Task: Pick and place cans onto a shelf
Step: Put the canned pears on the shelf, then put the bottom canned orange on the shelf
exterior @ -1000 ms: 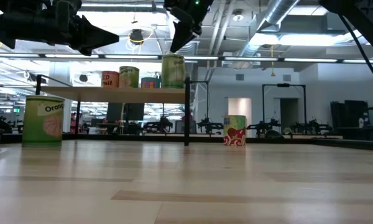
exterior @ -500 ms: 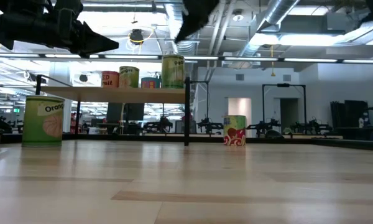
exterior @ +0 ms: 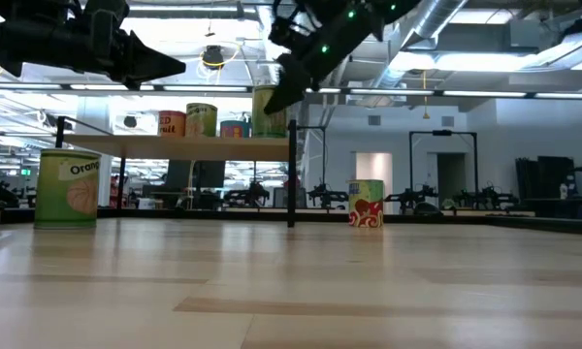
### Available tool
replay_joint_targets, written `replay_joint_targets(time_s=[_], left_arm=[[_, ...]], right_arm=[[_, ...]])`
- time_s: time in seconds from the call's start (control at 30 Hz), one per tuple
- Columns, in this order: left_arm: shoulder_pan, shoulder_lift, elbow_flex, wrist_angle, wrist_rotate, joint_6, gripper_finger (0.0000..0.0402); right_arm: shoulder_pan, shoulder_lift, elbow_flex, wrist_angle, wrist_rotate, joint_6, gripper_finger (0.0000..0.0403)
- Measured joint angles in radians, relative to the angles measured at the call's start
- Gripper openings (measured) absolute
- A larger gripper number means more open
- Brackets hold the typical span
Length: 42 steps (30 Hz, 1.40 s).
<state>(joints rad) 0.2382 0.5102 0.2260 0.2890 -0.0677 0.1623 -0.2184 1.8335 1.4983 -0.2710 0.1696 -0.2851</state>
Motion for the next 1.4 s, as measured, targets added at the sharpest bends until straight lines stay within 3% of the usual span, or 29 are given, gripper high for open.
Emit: replay_joint_targets(time_s=[0.33, 0.6, 0.9, 1.0, 1.23, 1.4], left_arm=[[0.000, 0.000, 0.000, -0.010, 0.000, 0.000, 0.0000], [0.000, 0.000, 0.000, -0.010, 0.000, -0.001, 0.0000], [0.000, 0.000, 0.000, -0.021, 0.000, 0.000, 0.0000], [0.000, 0.000, 0.000, -0.027, 0.000, 0.010, 0.0000], [0.000, 0.000, 0.000, -0.029, 0.001, 0.001, 0.0000], [0.000, 0.000, 0.000, -0.029, 0.007, 0.006, 0.0000]], right_arm=[[-0.048, 0.020, -0.001, 0.065, 0.002, 0.007, 0.0009], [-0.074, 0.020, 0.000, 0.094, -0.064, 0.008, 0.0011], [0.061, -0.065, -0.004, -0.078, -0.070, -0.069, 0.0006], [0.095, -0.110, -0.114, -0.010, -0.075, -0.079, 0.0005], [0.115, -0.257, -0.510, 0.420, -0.100, 0.018, 0.0005], [0.210, -0.412, -0.649, 0.439, -0.077, 0.126, 0.0006]])
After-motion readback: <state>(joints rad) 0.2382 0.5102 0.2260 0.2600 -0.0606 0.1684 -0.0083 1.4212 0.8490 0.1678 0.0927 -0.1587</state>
